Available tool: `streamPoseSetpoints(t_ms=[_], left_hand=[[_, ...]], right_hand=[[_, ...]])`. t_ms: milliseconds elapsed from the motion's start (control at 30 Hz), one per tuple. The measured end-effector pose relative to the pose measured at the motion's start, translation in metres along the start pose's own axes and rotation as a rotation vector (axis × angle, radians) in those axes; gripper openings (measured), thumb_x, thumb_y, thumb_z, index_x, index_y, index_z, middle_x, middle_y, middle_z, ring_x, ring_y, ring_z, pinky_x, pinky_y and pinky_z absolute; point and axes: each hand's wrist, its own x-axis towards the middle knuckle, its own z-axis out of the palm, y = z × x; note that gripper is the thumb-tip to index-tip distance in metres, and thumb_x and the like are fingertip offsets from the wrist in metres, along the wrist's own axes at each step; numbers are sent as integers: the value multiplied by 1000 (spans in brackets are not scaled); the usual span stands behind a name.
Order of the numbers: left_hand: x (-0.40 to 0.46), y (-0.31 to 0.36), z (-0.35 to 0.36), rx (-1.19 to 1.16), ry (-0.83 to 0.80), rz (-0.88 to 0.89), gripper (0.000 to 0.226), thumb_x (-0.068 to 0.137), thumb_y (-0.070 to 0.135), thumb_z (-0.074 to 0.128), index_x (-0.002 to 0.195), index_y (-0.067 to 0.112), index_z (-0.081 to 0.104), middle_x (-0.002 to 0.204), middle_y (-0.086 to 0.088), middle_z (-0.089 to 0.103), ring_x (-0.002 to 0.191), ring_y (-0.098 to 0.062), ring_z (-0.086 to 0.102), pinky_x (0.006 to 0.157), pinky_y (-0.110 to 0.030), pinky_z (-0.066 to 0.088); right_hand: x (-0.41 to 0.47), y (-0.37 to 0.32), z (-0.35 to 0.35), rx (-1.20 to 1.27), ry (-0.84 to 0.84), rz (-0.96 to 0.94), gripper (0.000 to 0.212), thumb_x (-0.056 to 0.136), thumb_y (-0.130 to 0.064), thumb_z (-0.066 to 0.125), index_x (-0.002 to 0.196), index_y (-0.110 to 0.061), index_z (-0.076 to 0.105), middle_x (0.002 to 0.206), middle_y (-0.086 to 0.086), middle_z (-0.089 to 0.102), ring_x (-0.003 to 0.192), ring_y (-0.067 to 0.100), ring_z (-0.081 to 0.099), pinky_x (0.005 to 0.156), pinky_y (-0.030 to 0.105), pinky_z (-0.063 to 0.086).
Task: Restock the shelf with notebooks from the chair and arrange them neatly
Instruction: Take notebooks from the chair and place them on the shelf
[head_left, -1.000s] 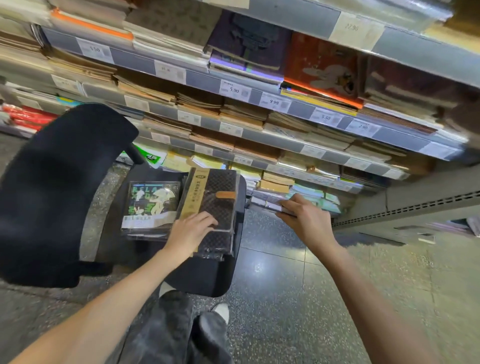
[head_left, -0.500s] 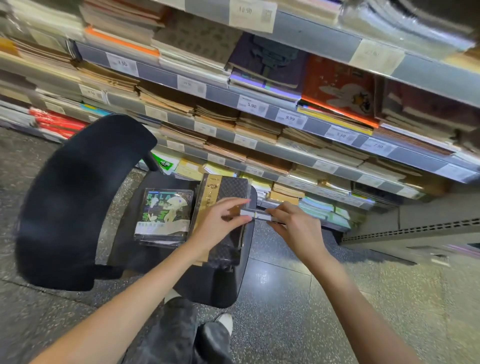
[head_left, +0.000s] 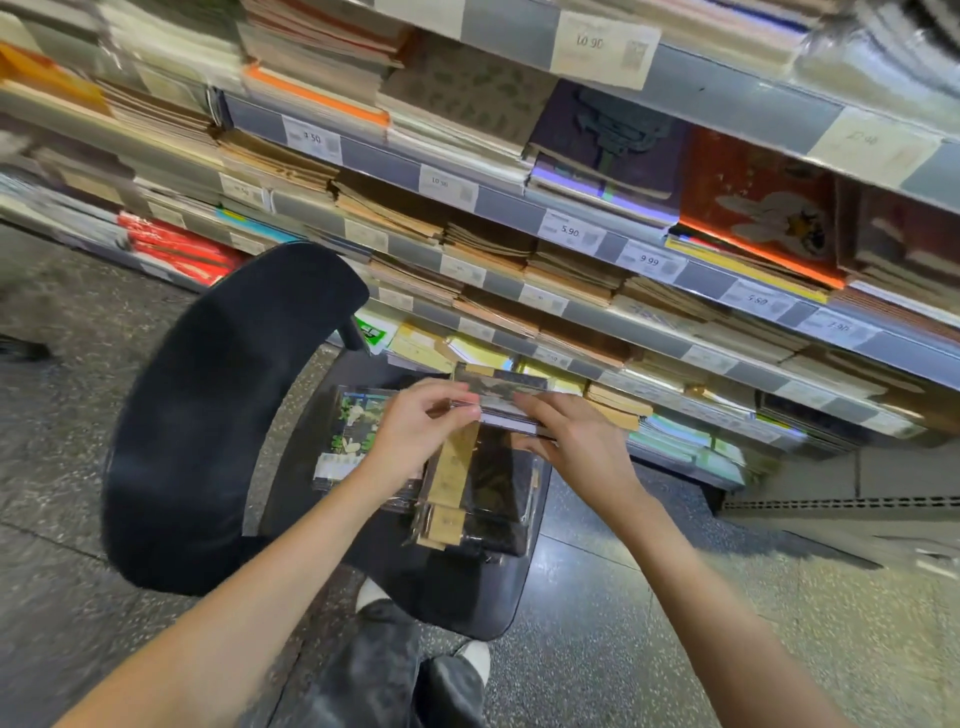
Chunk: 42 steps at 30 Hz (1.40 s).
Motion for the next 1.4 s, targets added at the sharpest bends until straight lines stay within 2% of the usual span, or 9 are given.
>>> streamPoseSetpoints(t_ms=[133,200,333,533,667,800,933,1133,1400], left_hand=[[6,-19,-46,18,92,3,16,79,12,69,92,22,71,111,1,64,106,-5,57,88,-9,41],[6,-34,-65,49,131,15,17,79,12,69,89,25,70,108,2,64,105,-6,57,89,-11,41],[5,-70,-93,22,231,-39,16,80,10,68,88,23,70,106,-1,66,103,-13,60,95,-23,44],[-6,-126,-105,-13,160,-77,27,76,-10,65,91,12,68,111,6,60,100,7,58,85,-6,41],[-10,-165,-100,84,81,-147,48,77,-23,54,110,12,57,116,11,51,114,-11,48,90,-7,40],[-7,-193,-92,236,83,-196,53,80,-22,50,128,0,49,134,-7,40,123,-13,39,104,-28,34],[-6,-217,-89,340,62,-281,58,81,-16,54,132,11,49,143,-5,33,131,-21,37,109,-42,34],[-2,-208,-77,627,65,-225,50,83,-5,57,129,15,54,143,-10,38,129,-31,37,109,-39,30],[10,-162,-49,543,-152,-145,45,83,4,59,126,19,55,139,-1,45,132,-21,36,113,-34,23]], right_hand=[[6,7,35,85,-159,146,64,83,-47,57,140,-25,37,141,3,45,128,25,42,104,44,38],[5,7,56,127,-278,245,72,84,-50,54,145,-27,24,152,0,27,139,23,24,112,43,26],[13,-3,100,104,-396,299,80,83,-59,48,147,-30,10,157,-2,1,144,22,-7,116,50,6],[13,-2,145,31,-489,373,98,74,-68,52,145,-38,-9,152,-3,-27,133,24,-35,112,59,-2],[9,4,151,53,-457,372,100,73,-66,55,145,-39,-10,152,-5,-26,135,24,-33,113,56,6],[7,4,154,54,-438,372,99,74,-65,55,145,-38,-9,153,-5,-24,136,23,-31,113,55,9],[1,4,157,52,-422,373,99,73,-66,55,145,-38,-8,153,-5,-24,136,22,-31,113,52,8],[-10,-2,152,46,-444,385,99,74,-65,56,145,-40,-8,153,-5,-24,136,21,-31,113,50,3],[16,-2,106,229,-508,453,77,87,-50,53,147,-30,10,157,-3,2,144,21,-6,114,55,8]])
